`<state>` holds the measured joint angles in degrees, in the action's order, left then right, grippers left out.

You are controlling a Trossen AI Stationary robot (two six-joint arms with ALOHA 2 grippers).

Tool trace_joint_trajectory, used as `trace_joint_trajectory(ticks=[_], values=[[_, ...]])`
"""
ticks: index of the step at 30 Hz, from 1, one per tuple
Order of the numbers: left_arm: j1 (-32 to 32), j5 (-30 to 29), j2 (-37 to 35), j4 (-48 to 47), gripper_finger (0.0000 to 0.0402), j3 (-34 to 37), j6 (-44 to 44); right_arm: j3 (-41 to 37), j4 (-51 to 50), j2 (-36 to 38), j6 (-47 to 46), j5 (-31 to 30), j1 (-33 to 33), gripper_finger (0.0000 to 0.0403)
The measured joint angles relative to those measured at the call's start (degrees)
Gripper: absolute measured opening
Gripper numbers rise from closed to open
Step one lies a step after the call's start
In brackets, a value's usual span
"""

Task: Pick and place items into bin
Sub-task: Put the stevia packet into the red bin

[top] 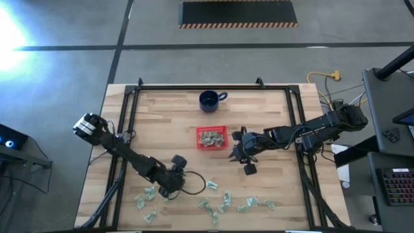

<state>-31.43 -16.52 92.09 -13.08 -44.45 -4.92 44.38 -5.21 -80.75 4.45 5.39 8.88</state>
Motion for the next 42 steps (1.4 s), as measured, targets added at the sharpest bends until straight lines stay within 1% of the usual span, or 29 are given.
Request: trace_joint_trajectory(ticks=[3, 10, 12, 16, 20, 27, 30, 34, 37, 38, 40, 42], values=[[1.8, 2.2, 0.0, 0.0, 0.0141, 0.0, 3.1, 0.0, 0.0, 0.0, 0.0, 0.0, 0.0, 0.0063], [7.5, 12.5, -0.2, -2.7, 0.0141, -0.1, 13.7, 0.0, 0.0, 0.0, 0.0, 0.0, 0.0, 0.0063], [8.3, 13.7, -0.2, -3.1, 0.0141, -0.1, 14.9, 0.0, 0.0, 0.0, 0.0, 0.0, 0.0, 0.0063], [9.1, 14.0, -0.3, -3.4, 0.0136, -0.1, 15.1, 0.0, 0.0, 0.0, 0.0, 0.0, 0.0, 0.0063], [9.4, 13.0, -0.8, -4.4, 0.0103, -0.5, 14.9, 0.0, 0.0, 0.0, 0.0, 0.0, 0.0, 0.0063], [9.4, 12.5, -3.4, -4.3, 0.0011, -0.5, 13.1, 0.0, 0.0, 0.0, 0.1, 0.0, 0.0, 0.0063], [9.4, 9.6, -4.2, -4.3, 0.0007, -0.8, 11.7, 0.0, -0.1, 0.0, 0.1, 0.0, 0.0, 0.0063], [9.6, 1.5, -5.2, -3.0, 0.0008, -2.2, 7.2, 0.0, -0.1, 0.0, 0.2, 0.0, 0.0, 0.0063], [10.6, -5.3, -5.9, 2.1, 0.0008, -2.5, 1.0, 0.0, 0.0, 0.0, 0.2, 0.0, 0.0, 0.0063], [11.3, -7.0, -6.0, 5.2, 0.0008, -2.5, -1.2, 0.0, 0.0, 0.0, 0.2, 0.0, 0.0, 0.0063], [13.0, -8.7, -6.0, 11.1, 0.0008, -2.2, -5.7, 0.0, 0.0, 0.0, 0.2, 0.0, 0.0, 0.0063], [15.2, -9.0, -5.9, 15.1, 0.0008, -2.0, -9.2, 0.0, 0.0, 0.0, 0.2, 0.0, 0.0, 0.0063]])
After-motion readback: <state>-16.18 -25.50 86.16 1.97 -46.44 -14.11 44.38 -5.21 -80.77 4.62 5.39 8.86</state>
